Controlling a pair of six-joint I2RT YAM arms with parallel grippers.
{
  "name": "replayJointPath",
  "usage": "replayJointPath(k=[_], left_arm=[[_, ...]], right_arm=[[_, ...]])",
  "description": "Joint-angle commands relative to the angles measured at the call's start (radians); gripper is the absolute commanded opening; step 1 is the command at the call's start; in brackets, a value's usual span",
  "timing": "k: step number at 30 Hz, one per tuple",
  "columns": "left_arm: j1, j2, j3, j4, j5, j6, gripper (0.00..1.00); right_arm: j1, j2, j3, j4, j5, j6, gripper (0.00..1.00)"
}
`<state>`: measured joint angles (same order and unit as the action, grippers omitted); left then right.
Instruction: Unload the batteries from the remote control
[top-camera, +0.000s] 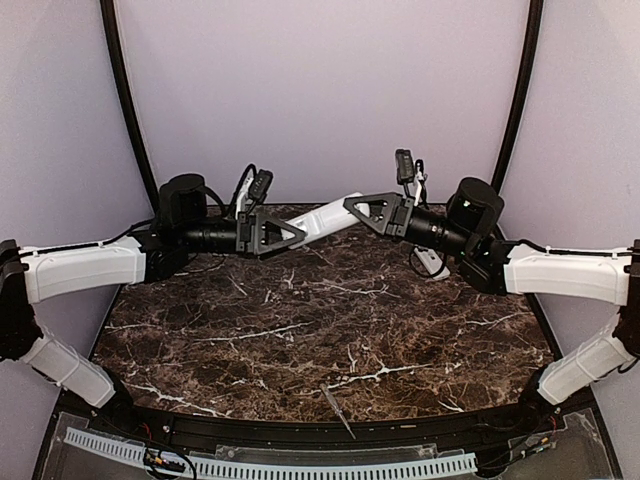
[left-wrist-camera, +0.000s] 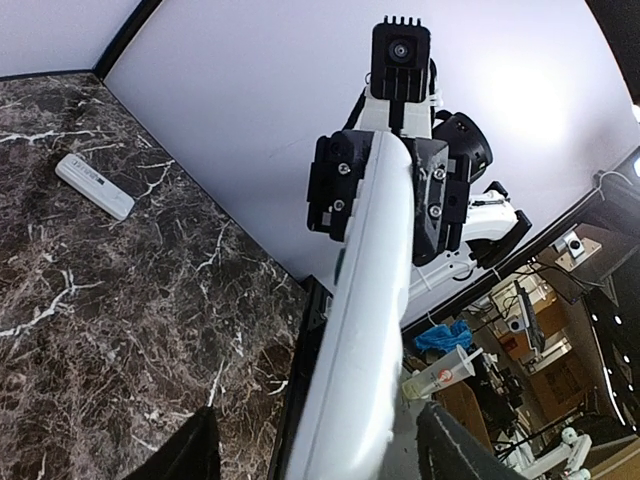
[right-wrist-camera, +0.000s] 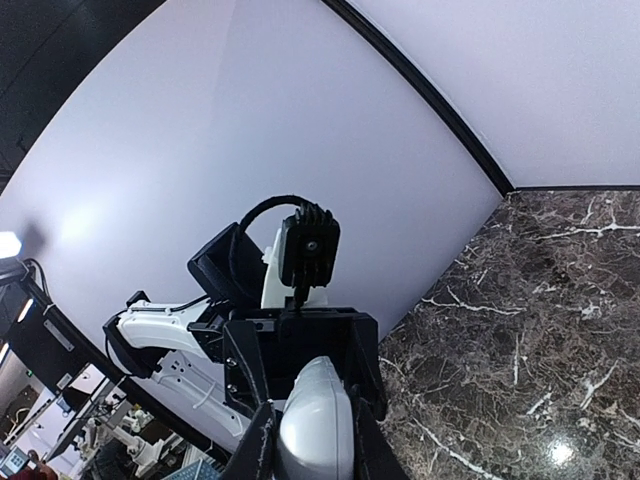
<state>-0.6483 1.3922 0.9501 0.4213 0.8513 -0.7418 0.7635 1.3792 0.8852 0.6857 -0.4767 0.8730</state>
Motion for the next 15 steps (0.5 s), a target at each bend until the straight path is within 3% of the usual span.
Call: replayJointPath(k=[1, 4, 12, 15], left_arm=[[-0.024, 0.031, 0.044, 0.056, 0.043, -0.014, 0.60], [-0.026, 0.033, 0.039, 0.081, 0.043, -0.018, 0.50], [-0.027, 0.053, 0.018, 0.213, 0.063, -0.106, 0.48], [-0.026, 0.056, 0.016, 0.220, 0.062, -0.110, 0.41]], right_arm=[[0.013, -0.028, 0.003, 0.106, -0.030, 0.001, 0.00], [0.013, -0.026, -0.001, 0.100, -0.025, 0.000, 0.00], [0.013, -0.022, -0.031, 0.122, -0.019, 0.018, 0.00], [0.012, -0.022, -0.034, 0.123, -0.018, 0.019, 0.00]])
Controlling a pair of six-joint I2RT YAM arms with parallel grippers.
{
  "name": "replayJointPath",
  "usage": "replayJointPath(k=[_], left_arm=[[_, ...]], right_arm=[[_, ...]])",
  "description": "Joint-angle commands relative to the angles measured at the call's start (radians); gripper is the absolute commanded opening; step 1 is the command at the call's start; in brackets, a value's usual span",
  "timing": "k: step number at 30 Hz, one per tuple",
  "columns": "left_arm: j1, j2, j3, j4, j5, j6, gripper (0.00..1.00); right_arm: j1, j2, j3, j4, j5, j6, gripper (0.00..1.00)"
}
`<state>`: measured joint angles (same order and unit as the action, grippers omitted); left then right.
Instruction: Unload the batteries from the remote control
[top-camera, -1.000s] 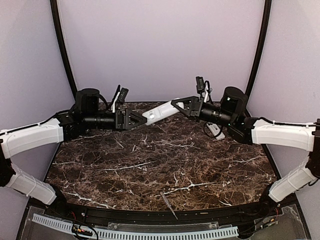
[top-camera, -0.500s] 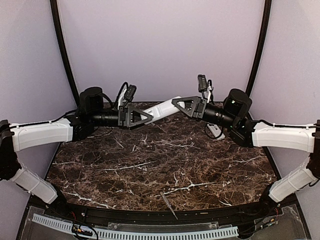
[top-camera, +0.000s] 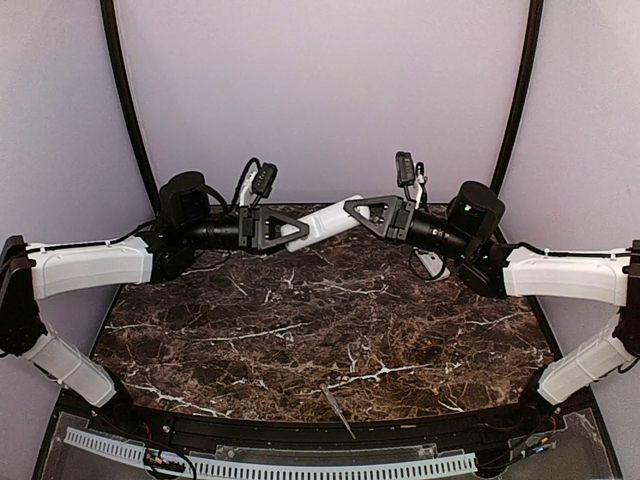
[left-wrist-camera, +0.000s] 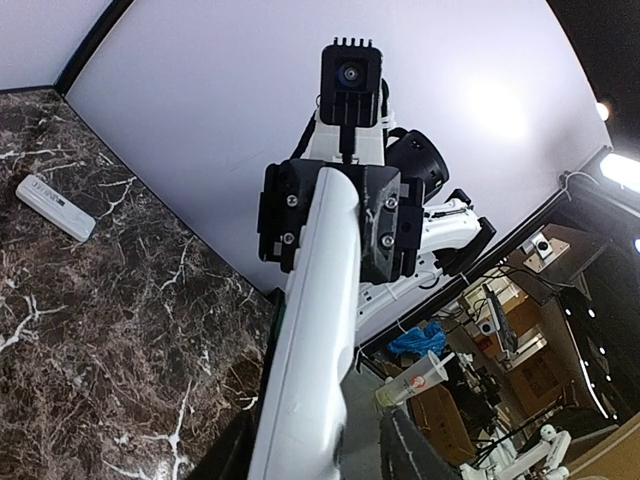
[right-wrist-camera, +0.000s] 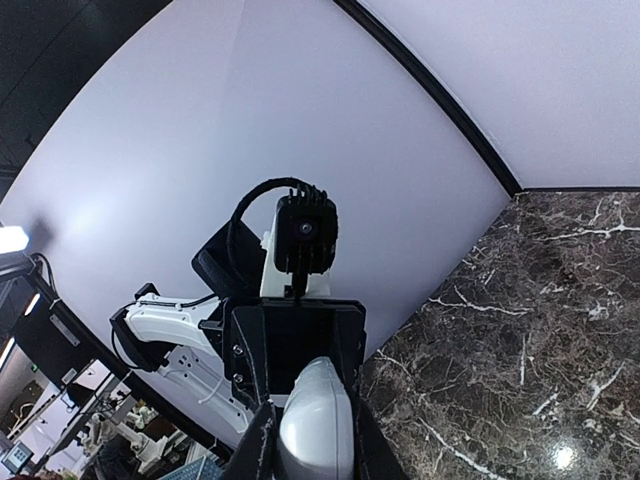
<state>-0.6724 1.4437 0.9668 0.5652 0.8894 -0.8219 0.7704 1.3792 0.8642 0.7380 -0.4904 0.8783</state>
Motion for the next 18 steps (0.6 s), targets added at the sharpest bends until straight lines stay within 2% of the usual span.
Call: replayJointPath(k=[1, 5, 8, 11, 15, 18], left_arm=[[-0.003, 0.006, 0.000, 0.076, 0.022, -0.029, 0.39], [-0.001, 0.010, -0.001, 0.076, 0.024, -0.037, 0.36], [0.002, 0.007, -0.008, 0.074, 0.019, -0.038, 0.40], [0.005, 0.003, -0.013, 0.076, 0.014, -0.040, 0.40], [0.005, 0.004, -0.014, 0.079, 0.020, -0.046, 0.28], [0.005, 0.006, -0.017, 0.078, 0.026, -0.049, 0.25]], right_arm=[[0.006, -0.023, -0.013, 0.070, -0.005, 0.013, 0.00], [0.006, -0.022, -0.019, 0.059, -0.005, 0.014, 0.00], [0.006, -0.017, -0.026, 0.051, -0.001, 0.018, 0.00], [0.006, -0.010, -0.035, 0.068, -0.002, 0.031, 0.00], [0.006, -0.003, -0.047, 0.091, 0.007, 0.046, 0.00], [0.006, -0.003, -0.051, 0.093, 0.018, 0.045, 0.00]])
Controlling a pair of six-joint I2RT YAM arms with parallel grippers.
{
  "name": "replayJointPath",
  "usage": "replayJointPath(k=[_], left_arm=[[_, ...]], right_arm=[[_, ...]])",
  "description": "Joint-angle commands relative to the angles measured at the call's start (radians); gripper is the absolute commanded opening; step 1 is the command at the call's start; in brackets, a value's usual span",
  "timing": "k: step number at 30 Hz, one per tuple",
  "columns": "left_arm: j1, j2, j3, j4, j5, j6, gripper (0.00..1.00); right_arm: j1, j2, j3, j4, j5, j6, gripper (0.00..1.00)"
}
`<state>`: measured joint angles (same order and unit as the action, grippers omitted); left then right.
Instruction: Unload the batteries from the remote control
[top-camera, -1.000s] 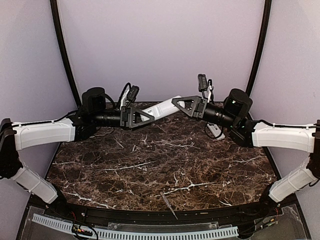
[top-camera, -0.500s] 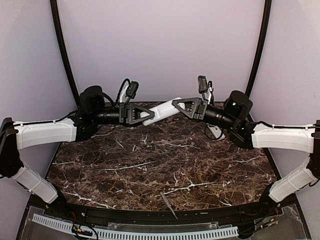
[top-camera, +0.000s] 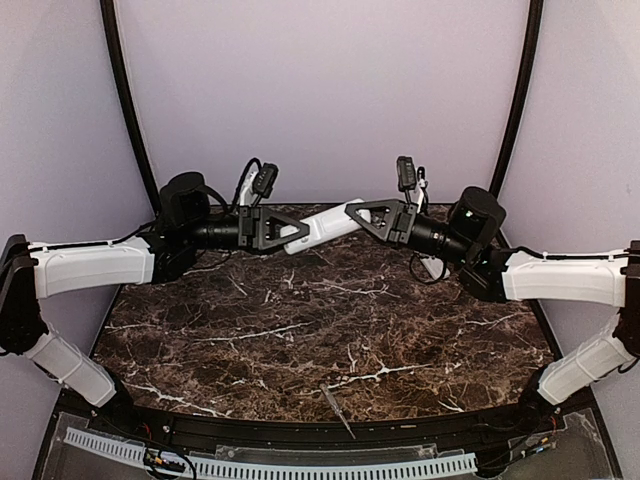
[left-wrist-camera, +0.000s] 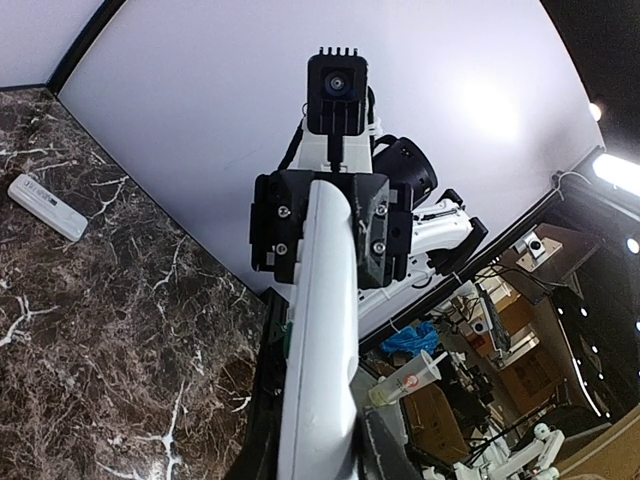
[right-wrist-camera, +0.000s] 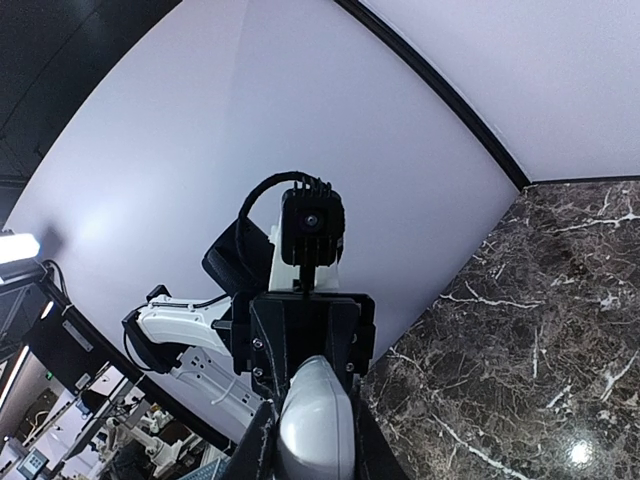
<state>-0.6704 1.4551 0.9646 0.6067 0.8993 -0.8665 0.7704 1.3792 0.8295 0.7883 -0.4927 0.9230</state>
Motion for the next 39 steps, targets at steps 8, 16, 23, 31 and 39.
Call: replayJointPath(k=[8, 16, 23, 31, 39], left_arm=[[0.033, -0.019, -0.041, 0.024, 0.043, -0.016, 0.05], [0.115, -0.026, -0.028, -0.181, 0.130, 0.096, 0.00], [0.214, 0.064, 0.030, -0.466, 0.170, 0.294, 0.00], [0.227, 0.138, 0.015, -0.515, 0.169, 0.362, 0.00], [0.227, 0.176, 0.008, -0.492, 0.202, 0.333, 0.00]], right_arm=[[-0.002, -0.019, -0.027, -0.050, 0.090, -0.028, 0.64], [-0.049, -0.067, -0.049, -0.202, 0.143, -0.082, 0.89], [-0.040, -0.037, 0.076, -0.541, 0.237, -0.170, 0.82], [0.007, 0.078, 0.157, -0.637, 0.188, -0.170, 0.65], [0.029, 0.172, 0.203, -0.636, 0.136, -0.156, 0.54]])
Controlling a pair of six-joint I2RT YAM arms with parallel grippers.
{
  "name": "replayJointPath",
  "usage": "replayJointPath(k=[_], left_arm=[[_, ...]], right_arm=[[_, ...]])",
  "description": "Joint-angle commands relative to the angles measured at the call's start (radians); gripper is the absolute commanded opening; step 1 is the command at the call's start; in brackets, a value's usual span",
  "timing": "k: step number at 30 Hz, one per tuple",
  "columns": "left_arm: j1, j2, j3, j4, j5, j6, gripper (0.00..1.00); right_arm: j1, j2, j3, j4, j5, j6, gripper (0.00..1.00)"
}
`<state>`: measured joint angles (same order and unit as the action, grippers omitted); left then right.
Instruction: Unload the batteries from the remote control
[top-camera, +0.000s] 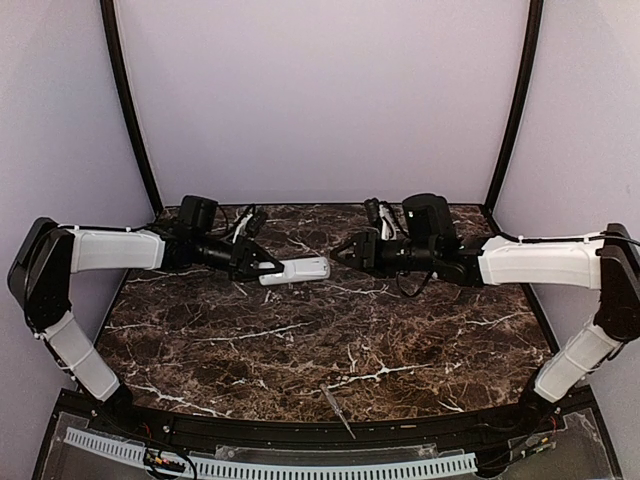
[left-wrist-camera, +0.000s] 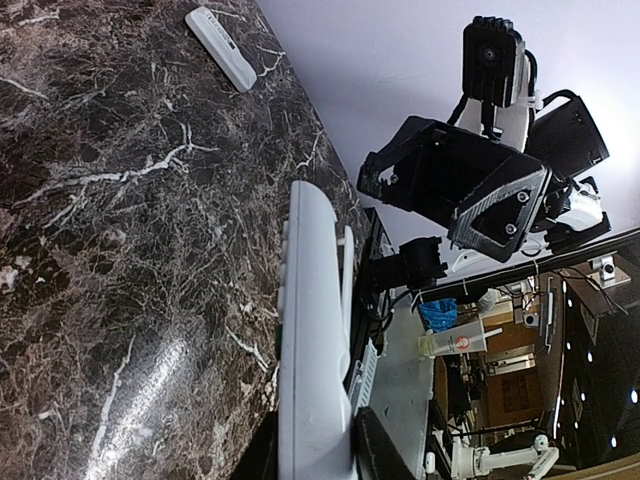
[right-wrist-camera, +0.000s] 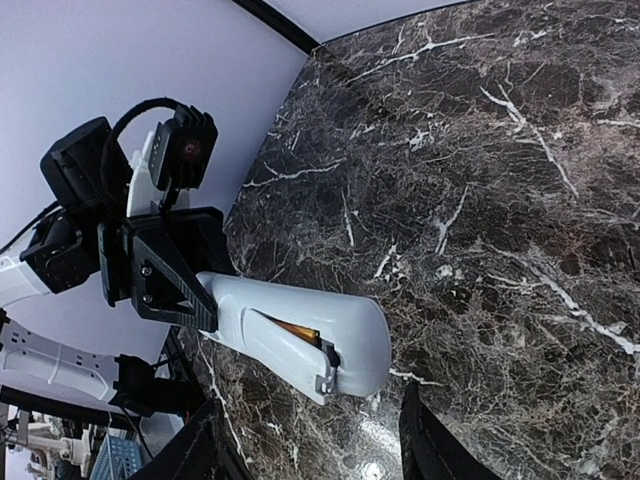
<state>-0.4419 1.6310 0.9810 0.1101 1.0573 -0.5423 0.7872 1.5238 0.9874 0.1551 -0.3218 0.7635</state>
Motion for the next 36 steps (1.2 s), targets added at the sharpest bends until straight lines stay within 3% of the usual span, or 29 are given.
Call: replayJointPath(k=[1, 6, 29, 33, 36], left_arm=[[-0.001, 0.003, -0.008, 0.008, 0.046, 0.007, 0.00], [-0.001, 0.011, -0.009, 0.013, 0.045, 0.003, 0.00], [-0.001, 0.010, -0.007, 0.017, 0.040, 0.004, 0.00], [-0.001, 0.010, -0.006, 0.014, 0.037, 0.006, 0.00], [-0.001, 0.009, -0.003, 0.010, 0.036, 0.008, 0.00]], right_arm=[[0.013, 0.039, 0.051, 0.003, -0.045, 0.006, 0.53], [0.024, 0.094, 0.107, -0.037, -0.072, -0.018, 0.45], [0.046, 0.167, 0.168, -0.075, -0.113, -0.043, 0.38], [0.047, 0.177, 0.171, -0.057, -0.141, -0.033, 0.26], [0.047, 0.178, 0.168, -0.039, -0.151, -0.023, 0.24]])
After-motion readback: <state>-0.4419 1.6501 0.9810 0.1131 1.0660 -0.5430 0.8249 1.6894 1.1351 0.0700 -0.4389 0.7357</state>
